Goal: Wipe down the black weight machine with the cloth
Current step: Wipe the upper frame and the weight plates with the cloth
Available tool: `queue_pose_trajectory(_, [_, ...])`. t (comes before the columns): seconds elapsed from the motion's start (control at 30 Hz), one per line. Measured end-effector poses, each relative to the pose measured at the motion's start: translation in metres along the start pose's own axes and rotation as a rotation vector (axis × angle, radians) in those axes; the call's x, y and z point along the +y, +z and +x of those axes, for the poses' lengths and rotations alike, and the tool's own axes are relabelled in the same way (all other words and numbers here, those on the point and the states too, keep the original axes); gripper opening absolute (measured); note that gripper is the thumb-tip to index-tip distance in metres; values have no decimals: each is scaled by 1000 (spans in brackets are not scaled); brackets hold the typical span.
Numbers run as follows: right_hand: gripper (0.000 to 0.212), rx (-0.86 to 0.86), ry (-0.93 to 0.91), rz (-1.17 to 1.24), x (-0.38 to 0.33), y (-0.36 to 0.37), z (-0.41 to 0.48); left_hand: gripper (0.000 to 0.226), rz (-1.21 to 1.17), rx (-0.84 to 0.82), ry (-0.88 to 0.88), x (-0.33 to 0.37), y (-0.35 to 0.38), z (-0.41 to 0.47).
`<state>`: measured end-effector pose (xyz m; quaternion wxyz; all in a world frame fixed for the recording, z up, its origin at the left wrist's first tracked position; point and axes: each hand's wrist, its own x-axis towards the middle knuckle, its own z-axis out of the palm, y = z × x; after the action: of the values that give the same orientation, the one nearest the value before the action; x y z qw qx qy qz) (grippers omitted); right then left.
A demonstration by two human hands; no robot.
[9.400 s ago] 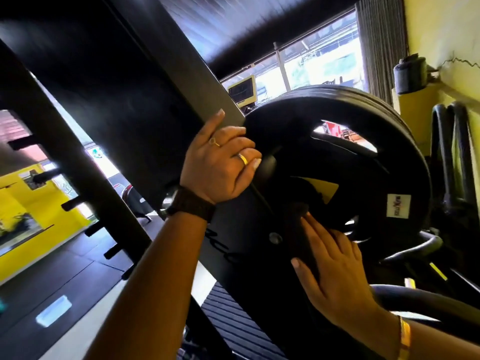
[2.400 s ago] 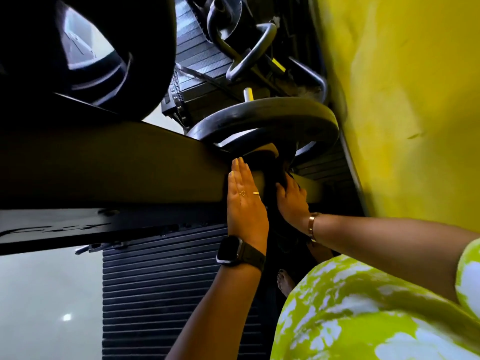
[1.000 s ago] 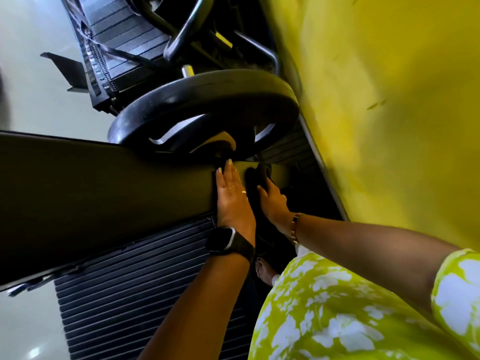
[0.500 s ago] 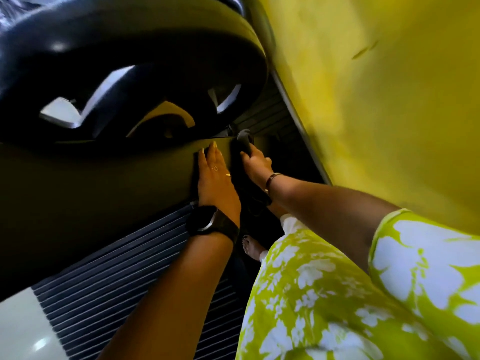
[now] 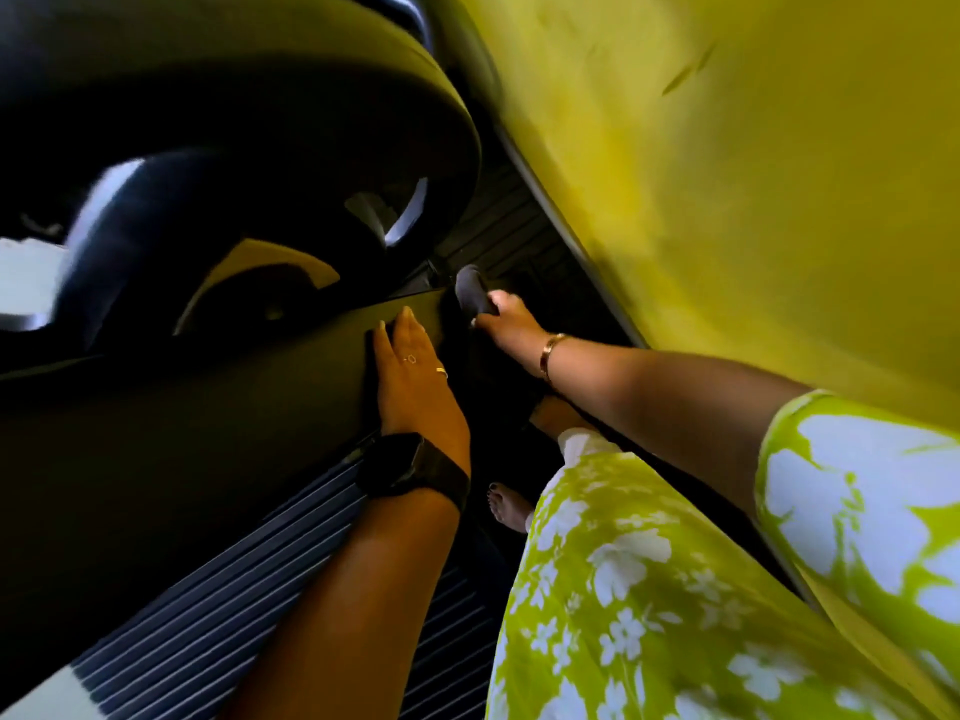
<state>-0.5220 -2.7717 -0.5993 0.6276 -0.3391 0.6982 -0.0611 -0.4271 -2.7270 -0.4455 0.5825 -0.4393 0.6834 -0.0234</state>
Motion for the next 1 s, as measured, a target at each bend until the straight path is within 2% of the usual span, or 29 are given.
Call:
queue_pose_trajectory(0.1, [51, 35, 24, -51, 0, -2, 24, 68, -5, 0, -8, 5, 2, 5])
queue_pose_trajectory(0.23, [57, 169, 44, 137, 7, 8, 20, 74, -48, -27, -22, 8, -2, 8])
queue_pose_trajectory(0.4, [79, 30, -22, 180, 25, 26, -6, 75, -62, -49, -17, 12, -4, 17])
queue_pose_trajectory(0.5, [66, -30, -38, 202, 40, 32, -10, 78, -84, -47, -25, 16, -5, 23])
queue_pose_trajectory(0.7, [51, 87, -1, 209, 52, 33, 21, 82, -90, -46, -23, 26, -2, 36])
queue_pose_trajectory(0.83, [54, 23, 110, 97, 54, 15, 65, 84, -111, -46, -16, 34, -2, 45])
queue_pose_trajectory(1.0, [64, -59, 136, 58, 61, 3, 101, 85, -112, -40, -5, 43, -1, 57])
